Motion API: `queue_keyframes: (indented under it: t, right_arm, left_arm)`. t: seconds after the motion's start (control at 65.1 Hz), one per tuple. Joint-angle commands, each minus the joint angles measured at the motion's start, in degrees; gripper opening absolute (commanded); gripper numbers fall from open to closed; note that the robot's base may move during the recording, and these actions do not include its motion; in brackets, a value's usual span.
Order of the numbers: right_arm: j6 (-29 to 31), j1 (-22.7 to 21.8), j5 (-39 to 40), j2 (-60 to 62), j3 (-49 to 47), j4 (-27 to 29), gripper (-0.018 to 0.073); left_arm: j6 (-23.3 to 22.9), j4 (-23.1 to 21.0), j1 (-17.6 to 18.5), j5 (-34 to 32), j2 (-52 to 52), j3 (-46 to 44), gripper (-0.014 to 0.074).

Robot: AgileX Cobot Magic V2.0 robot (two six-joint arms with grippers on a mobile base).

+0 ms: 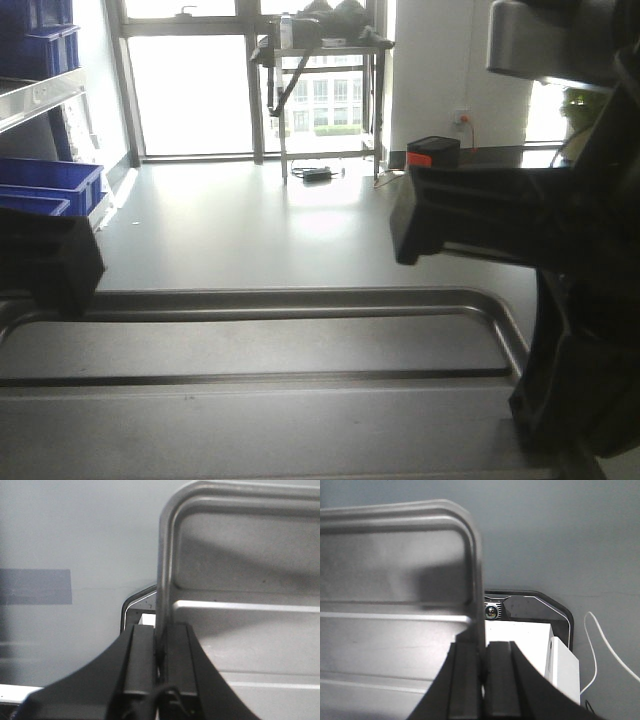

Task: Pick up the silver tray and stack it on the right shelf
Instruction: 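Hold the tray in both grippers while the base drives to the other shelf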

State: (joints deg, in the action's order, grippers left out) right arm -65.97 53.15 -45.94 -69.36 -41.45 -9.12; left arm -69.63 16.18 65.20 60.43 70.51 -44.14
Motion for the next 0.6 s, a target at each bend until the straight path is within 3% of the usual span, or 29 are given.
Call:
queue_keyframes:
  t: [0.0,0.583]
  right_arm:
    - [0.1,-0.38,-4.9,1.54,-1.0,-4.22,0.0071]
    - [0.1,-0.38,-4.9,1.54,-1.0,-4.22,0.0071]
  left_arm:
    - [-0.11,3.07,0.11,15.7,-1.3,-0.77,-0.0101]
    - [-0.11,3.07,0.11,16.35,-1.3,-0.88,-0.0101]
